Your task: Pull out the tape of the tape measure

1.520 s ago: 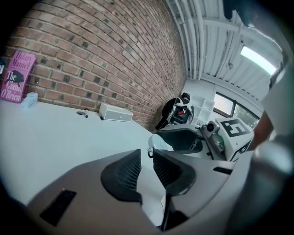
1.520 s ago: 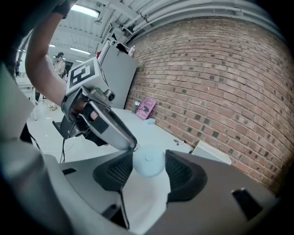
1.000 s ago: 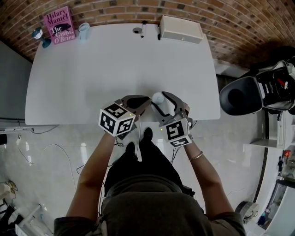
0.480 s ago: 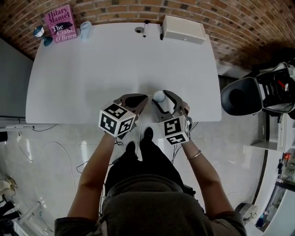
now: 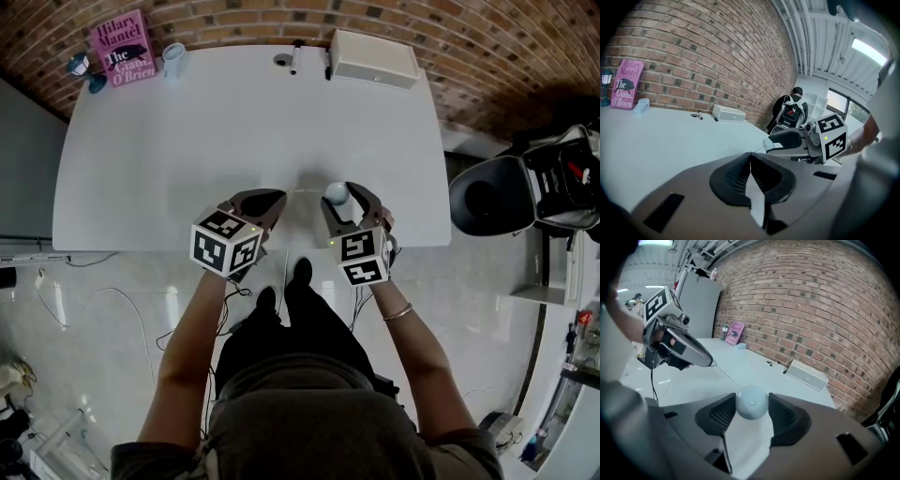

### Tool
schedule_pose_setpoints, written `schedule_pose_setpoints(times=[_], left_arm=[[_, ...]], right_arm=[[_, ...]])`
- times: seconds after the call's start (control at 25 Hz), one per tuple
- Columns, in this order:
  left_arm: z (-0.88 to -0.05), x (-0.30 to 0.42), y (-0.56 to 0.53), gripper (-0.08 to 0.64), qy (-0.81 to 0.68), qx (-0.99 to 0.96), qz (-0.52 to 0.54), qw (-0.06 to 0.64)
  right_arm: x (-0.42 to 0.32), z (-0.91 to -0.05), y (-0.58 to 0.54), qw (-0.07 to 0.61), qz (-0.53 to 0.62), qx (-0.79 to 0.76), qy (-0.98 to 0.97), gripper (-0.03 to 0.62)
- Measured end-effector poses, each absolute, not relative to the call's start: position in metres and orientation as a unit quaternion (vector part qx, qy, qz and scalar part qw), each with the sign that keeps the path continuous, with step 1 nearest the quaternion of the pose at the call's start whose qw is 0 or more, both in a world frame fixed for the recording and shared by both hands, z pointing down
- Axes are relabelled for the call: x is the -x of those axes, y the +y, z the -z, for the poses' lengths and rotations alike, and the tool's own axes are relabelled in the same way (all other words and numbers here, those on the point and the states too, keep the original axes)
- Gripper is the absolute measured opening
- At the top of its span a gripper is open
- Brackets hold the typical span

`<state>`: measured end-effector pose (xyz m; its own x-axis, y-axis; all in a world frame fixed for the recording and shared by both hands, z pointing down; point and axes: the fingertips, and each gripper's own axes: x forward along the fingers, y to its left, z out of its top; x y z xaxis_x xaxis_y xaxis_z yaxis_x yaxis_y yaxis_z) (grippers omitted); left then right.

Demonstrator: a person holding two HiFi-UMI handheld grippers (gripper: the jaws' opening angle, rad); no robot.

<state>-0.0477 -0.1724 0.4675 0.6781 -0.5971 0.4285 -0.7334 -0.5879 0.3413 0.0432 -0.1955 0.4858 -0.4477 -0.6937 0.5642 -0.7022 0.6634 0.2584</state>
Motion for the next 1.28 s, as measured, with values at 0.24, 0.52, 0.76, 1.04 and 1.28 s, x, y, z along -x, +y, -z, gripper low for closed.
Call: schedule_pose_setpoints(times=[0.24,0.52,0.76,1.04,1.28], left_arm=[[-0.471,0.055,-0.171,0.025,-0.390,-0.873,-0.148,0.251],[-0.475,0.088,-0.171,0.025,-0.429,-0.850,-0.150,0.264],[-0.483,0.131,-0.171,0.025,-0.473,-0.820,-0.156,0.282],[-0.492,0.192,-0.168,0.025,-0.533,-0.777,-0.160,0.295],[-0.495,0.231,-0.165,0.025,-0.575,-0.744,-0.158,0.301]], right_arm=[[-0.051,-0.490,-0.199,0.333,-0.020,-0.428,-0.840,0.222],[-0.075,-0.495,-0.208,0.337,-0.057,-0.454,-0.823,0.221],[-0.099,-0.501,-0.217,0.339,-0.094,-0.481,-0.803,0.221],[-0.124,-0.505,-0.223,0.345,-0.103,-0.500,-0.788,0.221],[-0.138,-0.506,-0.228,0.348,-0.104,-0.505,-0.783,0.221]])
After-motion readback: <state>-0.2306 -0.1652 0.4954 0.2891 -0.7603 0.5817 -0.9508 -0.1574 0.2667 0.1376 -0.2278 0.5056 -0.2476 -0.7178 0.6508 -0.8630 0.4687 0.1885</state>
